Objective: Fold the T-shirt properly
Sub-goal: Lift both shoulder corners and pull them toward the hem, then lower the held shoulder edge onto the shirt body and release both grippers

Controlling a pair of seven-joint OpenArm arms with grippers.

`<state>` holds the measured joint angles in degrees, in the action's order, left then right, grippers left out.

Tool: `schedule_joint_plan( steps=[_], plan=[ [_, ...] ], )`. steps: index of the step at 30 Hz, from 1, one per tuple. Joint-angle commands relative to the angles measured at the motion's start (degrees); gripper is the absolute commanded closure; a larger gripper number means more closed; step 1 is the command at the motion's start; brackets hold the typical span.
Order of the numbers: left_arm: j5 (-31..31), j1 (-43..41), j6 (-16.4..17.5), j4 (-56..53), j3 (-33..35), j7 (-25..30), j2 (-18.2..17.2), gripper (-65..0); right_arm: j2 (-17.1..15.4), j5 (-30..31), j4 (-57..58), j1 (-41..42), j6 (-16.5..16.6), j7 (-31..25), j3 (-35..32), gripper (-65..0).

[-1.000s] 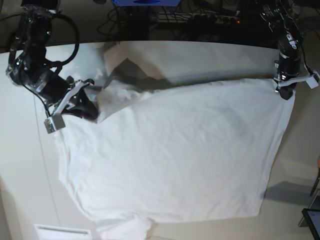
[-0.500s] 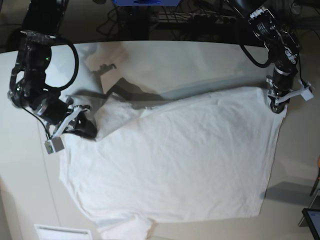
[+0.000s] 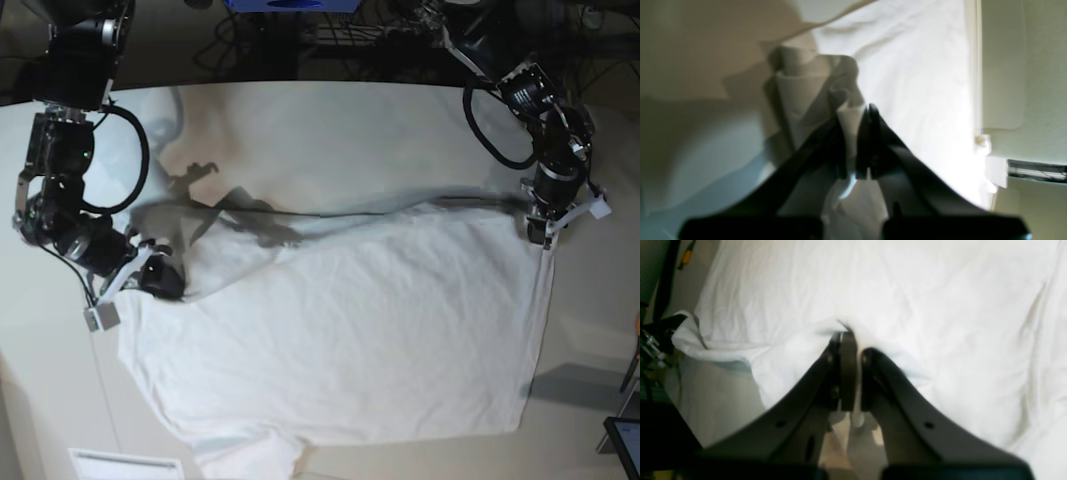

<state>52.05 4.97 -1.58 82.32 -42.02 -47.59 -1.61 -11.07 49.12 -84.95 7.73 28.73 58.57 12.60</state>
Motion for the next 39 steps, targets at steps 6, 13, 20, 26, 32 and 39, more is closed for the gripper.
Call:
schedule_joint_plan(
  steps=[6, 13, 20, 26, 32, 39],
  plan=[
    [0.8, 3.6, 0.7, -1.0, 0.1, 0.4, -0.9, 0.0, -0.8, 1.0, 2.1, 1.8, 0.5, -3.8, 0.0, -0.4],
    [0.8, 6.2, 0.7, -4.0, 0.0, 0.5, -1.0, 0.0, -0.8, 0.2, 4.0, 3.7, 0.5, -4.1, 0.0, -0.4],
    [0.8, 8.4, 0.7, -6.1, 0.0, 0.6, -1.0, 0.0, -0.3, -4.2, 4.2, 5.3, 0.6, -4.2, 0.1, -0.3],
    [1.2, 8.3, 0.6, -6.1, -2.3, 2.1, -0.6, 0.0, -0.3, -4.1, 7.9, 6.9, 0.6, -4.2, 0.1, -0.3],
    [1.3, 8.0, 0.6, -5.7, -5.1, 0.4, -0.5, 0.0, -0.3, -4.0, 8.5, 7.4, 0.6, -4.2, 0.1, -0.3],
    [1.3, 8.3, 0.6, -5.7, -5.2, 0.1, -0.5, 0.0, -0.3, -4.0, 8.5, 8.2, 0.4, -4.0, 0.1, -0.3]
  ],
)
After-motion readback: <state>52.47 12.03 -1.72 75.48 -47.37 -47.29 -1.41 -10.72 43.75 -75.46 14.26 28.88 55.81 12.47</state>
